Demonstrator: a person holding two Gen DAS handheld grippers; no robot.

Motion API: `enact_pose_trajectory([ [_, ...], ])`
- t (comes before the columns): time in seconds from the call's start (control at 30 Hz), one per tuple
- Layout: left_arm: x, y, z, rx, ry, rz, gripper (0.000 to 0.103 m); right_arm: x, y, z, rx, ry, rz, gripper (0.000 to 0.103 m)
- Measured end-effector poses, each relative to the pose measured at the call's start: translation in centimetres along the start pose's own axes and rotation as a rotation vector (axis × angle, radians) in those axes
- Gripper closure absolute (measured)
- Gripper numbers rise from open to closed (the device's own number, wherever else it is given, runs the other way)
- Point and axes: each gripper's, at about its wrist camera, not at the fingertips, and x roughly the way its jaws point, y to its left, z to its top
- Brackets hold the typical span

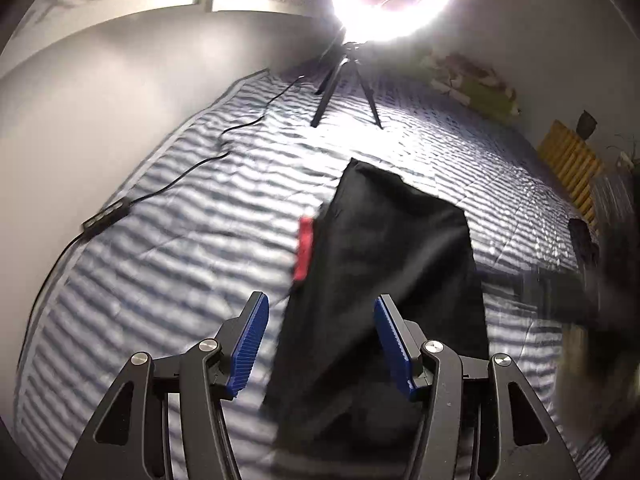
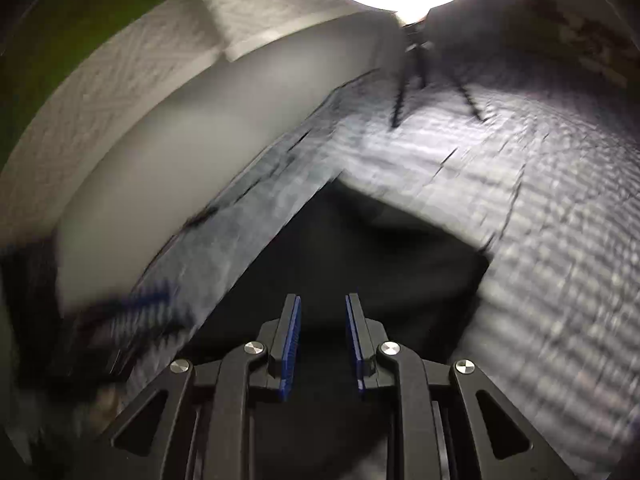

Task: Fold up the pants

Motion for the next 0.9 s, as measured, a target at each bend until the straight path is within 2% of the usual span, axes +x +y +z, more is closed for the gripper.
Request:
enact_pose_trajectory([
  [0.07,2.6,-0.5,1.7,0.018,0.026,0.017,0.044,1.3,2.0,-3.1,-0.044,0.089,-0.011,0.083],
  [0.1,3.9,-0.6,2.3,0.036,0.033,0.057,0.044,1.9,2.4,-4.6,-0.05,0.134,-0.021,0.083],
  [0.13,5.9,-0.6,2.9,0.071,0.044,0.167,0.044,2.2,2.7,-5.7,-0.052,0.161,-0.023,0.083],
  [0.17,7.3,-0.3,3.2,0.077,0.067,0.228,0.043,2.3,3.0,-7.1,-0.066,0.186,-0.03,0.082],
  [0.23,9.3,1.5,3.7,0.011,0.097,0.28,0.044,1.4,3.5,-8.4,-0.111,0.194,-0.039,0.083],
  [0.3,8.9,2.3,3.8,-0.04,0.101,0.239,0.047,-0.4,3.2,-8.7,-0.106,0.193,-0.03,0.082],
  [0.33,8.3,2.0,3.8,-0.036,0.089,0.216,0.047,-1.5,2.6,-8.5,-0.094,0.165,-0.048,0.082],
  [0.4,6.3,0.1,3.4,0.018,0.071,0.179,0.044,-3.5,1.3,-7.5,-0.066,0.091,-0.094,0.079],
  [0.43,5.9,-0.4,3.1,0.035,0.083,0.146,0.039,-3.9,0.7,-7.2,-0.043,0.075,-0.105,0.076],
  [0.47,5.5,-1.5,2.5,0.065,0.108,0.091,0.031,-4.1,-0.3,-6.9,0.007,0.055,-0.118,0.069],
  [0.5,5.3,-2.1,2.1,0.08,0.123,0.068,0.028,-4.1,-1.4,-6.7,0.062,0.04,-0.124,0.058],
  [0.53,5.1,-2.7,1.6,0.076,0.142,0.046,0.022,-3.9,-2.3,-6.6,0.104,0.036,-0.127,0.054],
  [0.57,5.1,-2.9,1.3,0.061,0.162,0.022,0.016,-3.6,-3.1,-6.7,0.147,0.038,-0.122,0.054],
  [0.73,6.1,-0.7,1.2,-0.084,0.2,-0.02,0.014,-1.7,-5.2,-7.2,0.251,0.03,-0.128,0.053],
  [0.9,8.8,2.5,1.0,-0.213,0.261,-0.132,0.012,-0.2,-5.8,-6.8,0.348,0.045,-0.043,0.051],
])
